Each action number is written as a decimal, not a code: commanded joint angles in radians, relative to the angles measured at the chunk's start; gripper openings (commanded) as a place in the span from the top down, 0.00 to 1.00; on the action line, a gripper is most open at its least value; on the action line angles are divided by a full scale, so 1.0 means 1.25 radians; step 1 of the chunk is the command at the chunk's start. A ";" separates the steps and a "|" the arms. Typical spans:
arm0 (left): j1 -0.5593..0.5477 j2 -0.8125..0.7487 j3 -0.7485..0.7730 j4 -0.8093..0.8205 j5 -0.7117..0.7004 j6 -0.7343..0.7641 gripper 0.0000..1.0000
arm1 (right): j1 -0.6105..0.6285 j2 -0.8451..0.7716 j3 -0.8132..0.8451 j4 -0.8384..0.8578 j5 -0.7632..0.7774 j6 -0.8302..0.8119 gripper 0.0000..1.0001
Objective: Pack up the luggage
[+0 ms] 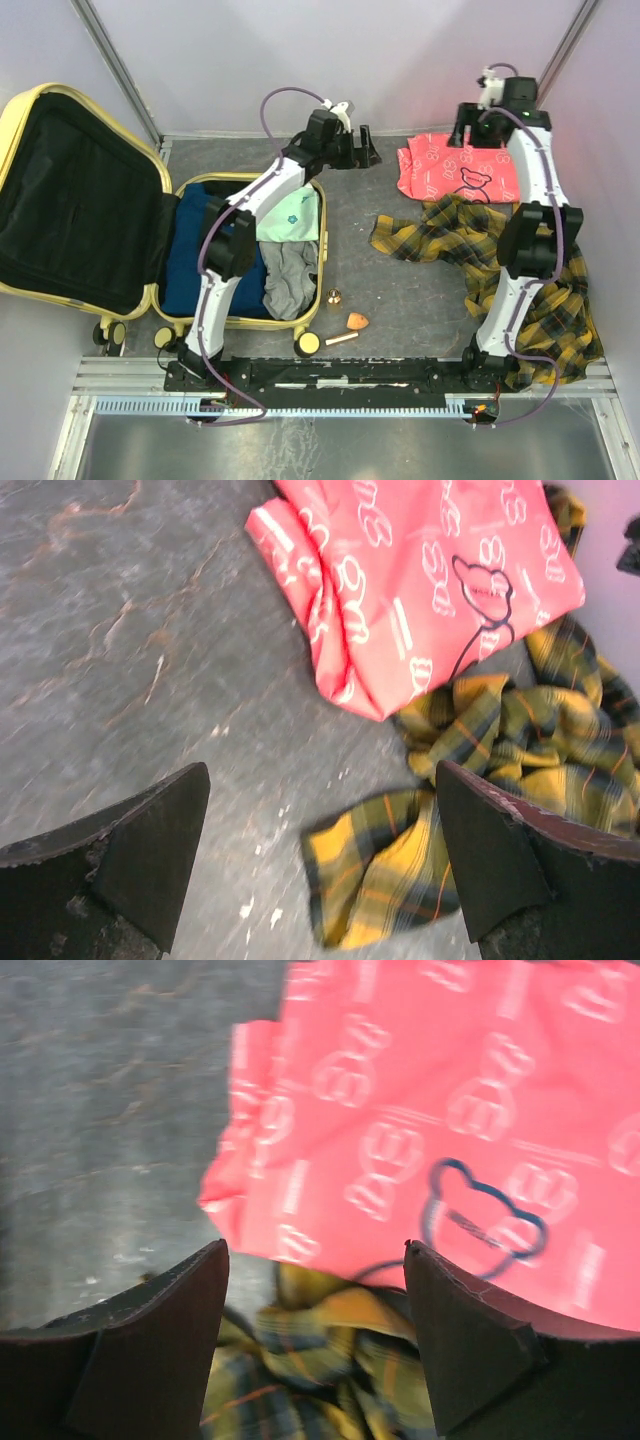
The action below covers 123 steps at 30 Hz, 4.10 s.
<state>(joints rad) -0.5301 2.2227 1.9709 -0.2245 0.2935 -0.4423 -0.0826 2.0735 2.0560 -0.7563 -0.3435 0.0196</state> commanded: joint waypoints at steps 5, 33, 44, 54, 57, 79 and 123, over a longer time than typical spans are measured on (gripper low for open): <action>-0.063 0.189 0.206 0.098 -0.040 -0.140 0.06 | -0.131 -0.007 -0.012 -0.054 0.038 -0.016 0.23; -0.127 0.398 0.220 0.378 -0.079 -0.208 0.41 | -0.164 -0.094 -0.102 -0.081 0.070 -0.036 0.23; -0.139 0.435 0.276 0.356 -0.137 -0.220 0.82 | -0.164 -0.120 -0.126 -0.079 0.067 -0.023 0.23; -0.093 0.306 0.267 0.296 -0.122 -0.162 0.97 | -0.167 -0.119 -0.133 -0.074 0.058 -0.022 0.23; -0.060 0.252 0.224 0.242 -0.119 -0.143 0.97 | -0.179 -0.106 -0.126 -0.073 0.046 -0.010 0.22; 0.046 0.210 0.261 -0.059 -0.069 0.061 0.19 | -0.176 0.101 -0.029 -0.045 -0.030 0.092 0.12; 0.006 0.318 0.451 0.135 -0.058 0.090 0.97 | -0.062 0.155 0.048 0.038 0.061 0.232 0.98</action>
<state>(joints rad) -0.5095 2.7800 2.4935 -0.1474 0.2398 -0.4126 -0.1757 2.3779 2.0663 -0.7753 -0.1837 0.2916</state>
